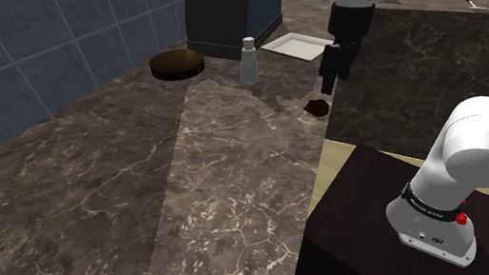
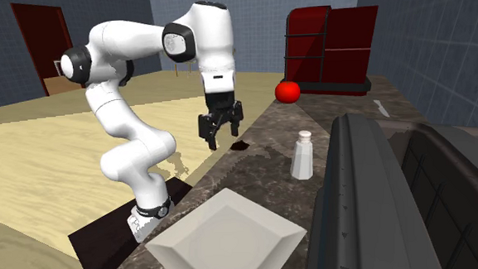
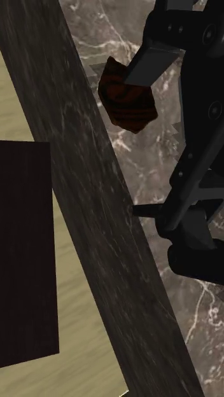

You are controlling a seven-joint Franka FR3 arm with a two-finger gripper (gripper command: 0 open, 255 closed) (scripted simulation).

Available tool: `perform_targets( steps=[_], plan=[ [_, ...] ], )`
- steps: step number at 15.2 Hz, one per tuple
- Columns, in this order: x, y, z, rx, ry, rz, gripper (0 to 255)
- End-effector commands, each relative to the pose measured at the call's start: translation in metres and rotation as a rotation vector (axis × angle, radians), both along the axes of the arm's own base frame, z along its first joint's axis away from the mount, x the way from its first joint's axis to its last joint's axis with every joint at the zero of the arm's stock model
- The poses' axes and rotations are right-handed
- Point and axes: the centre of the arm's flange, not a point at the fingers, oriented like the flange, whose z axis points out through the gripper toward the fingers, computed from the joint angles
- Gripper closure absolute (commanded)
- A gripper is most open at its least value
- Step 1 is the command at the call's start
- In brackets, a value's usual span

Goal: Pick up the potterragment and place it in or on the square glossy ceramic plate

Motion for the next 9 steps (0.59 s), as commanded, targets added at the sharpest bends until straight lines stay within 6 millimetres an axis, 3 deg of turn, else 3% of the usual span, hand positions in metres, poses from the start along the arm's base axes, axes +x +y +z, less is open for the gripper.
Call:
perform_targets(
  steps=[1, 3, 9],
  plan=[
    [-0.002, 0.028, 0.006, -0.023, -0.035, -0.027, 0],
    [-0.004, 0.057, 0.013, -0.047, -0.068, -0.051, 0],
    [-0.003, 0.061, -0.012, -0.050, -0.072, -0.054, 0]
  ],
)
